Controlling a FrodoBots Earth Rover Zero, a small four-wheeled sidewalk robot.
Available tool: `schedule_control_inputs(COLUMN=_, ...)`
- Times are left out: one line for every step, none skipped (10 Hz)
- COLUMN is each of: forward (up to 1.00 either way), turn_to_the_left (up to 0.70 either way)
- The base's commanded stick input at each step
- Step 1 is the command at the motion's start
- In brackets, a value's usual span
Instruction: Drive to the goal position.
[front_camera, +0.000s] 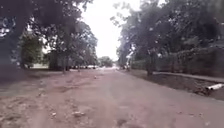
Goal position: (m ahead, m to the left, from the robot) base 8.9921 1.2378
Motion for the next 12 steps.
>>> schedule_control_inputs(forward=0.70, turn_to_the_left=0.00)
schedule_control_inputs(forward=0.70, turn_to_the_left=0.00)
schedule_control_inputs(forward=0.70, turn_to_the_left=0.00)
schedule_control_inputs(forward=0.70, turn_to_the_left=0.00)
schedule_control_inputs(forward=0.70, turn_to_the_left=0.00)
schedule_control_inputs(forward=0.70, turn_to_the_left=0.00)
schedule_control_inputs(forward=0.70, turn_to_the_left=0.00)
schedule_control_inputs(forward=0.70, turn_to_the_left=0.00)
schedule_control_inputs(forward=0.70, turn_to_the_left=0.00)
schedule_control_inputs(forward=0.70, turn_to_the_left=0.00)
schedule_control_inputs(forward=0.70, turn_to_the_left=0.00)
schedule_control_inputs(forward=0.70, turn_to_the_left=0.00)
